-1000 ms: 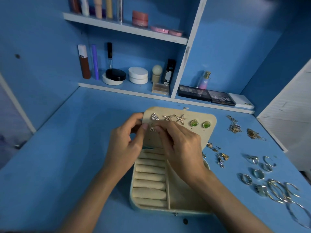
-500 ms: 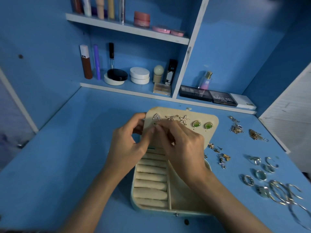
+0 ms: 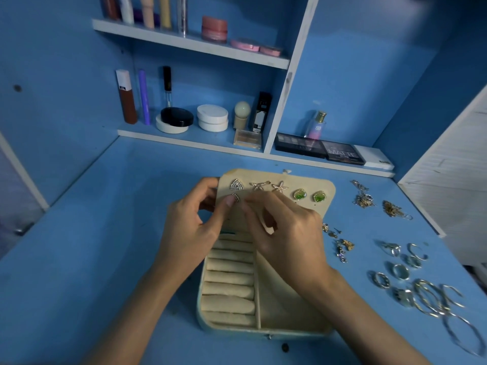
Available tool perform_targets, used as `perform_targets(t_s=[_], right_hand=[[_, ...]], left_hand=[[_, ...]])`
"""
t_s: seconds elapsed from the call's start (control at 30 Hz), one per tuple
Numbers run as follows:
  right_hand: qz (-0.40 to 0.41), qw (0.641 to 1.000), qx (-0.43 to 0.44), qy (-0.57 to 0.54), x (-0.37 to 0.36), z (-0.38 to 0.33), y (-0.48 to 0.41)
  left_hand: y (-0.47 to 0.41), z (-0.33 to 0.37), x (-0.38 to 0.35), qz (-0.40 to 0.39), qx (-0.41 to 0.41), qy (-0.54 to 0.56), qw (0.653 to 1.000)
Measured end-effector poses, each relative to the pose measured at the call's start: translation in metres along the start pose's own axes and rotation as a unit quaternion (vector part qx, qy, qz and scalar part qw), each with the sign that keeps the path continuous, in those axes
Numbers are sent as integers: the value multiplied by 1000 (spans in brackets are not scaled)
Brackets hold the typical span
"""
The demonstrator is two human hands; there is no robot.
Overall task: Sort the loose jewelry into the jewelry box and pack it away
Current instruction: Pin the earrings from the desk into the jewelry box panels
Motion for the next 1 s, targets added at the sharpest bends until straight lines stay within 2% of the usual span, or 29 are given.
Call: perform_targets(t_s=[0.27,0.33,0.43,0.53,0.6,0.8,1.0], right_hand=[[82,980,-136,-117,74,63,-16],[49,978,-175,-101,77,90,-18],[-69,970,-229,-37,62,132,-14],[-179,948,-264,13,41,164,1],[-215,933,-286,32,30,178,14],[-229,913,-333,52,14,195,30],[-231,914,-326,73,6,197,28]], left_hand=[[0,-4,0,14,8,2,1000],[0,-6,1,16,9,1,1000],[0,-7,1,18,14,1,1000],[0,-7,1,16,18,1,1000],[0,-7,1,15,19,1,1000],[0,-8,1,21,23,-3,1000],[0,-9,0,22,23,3,999]])
Point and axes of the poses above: each hand's wrist, its own y-axis away from the middle knuckle, its own x-axis out of the back of the hand, z = x × y, the point moved 7 cm from there along -y, towards the middle knuckle, and after that the axes turned 6 degrees about -z, right-handed, at the moved point
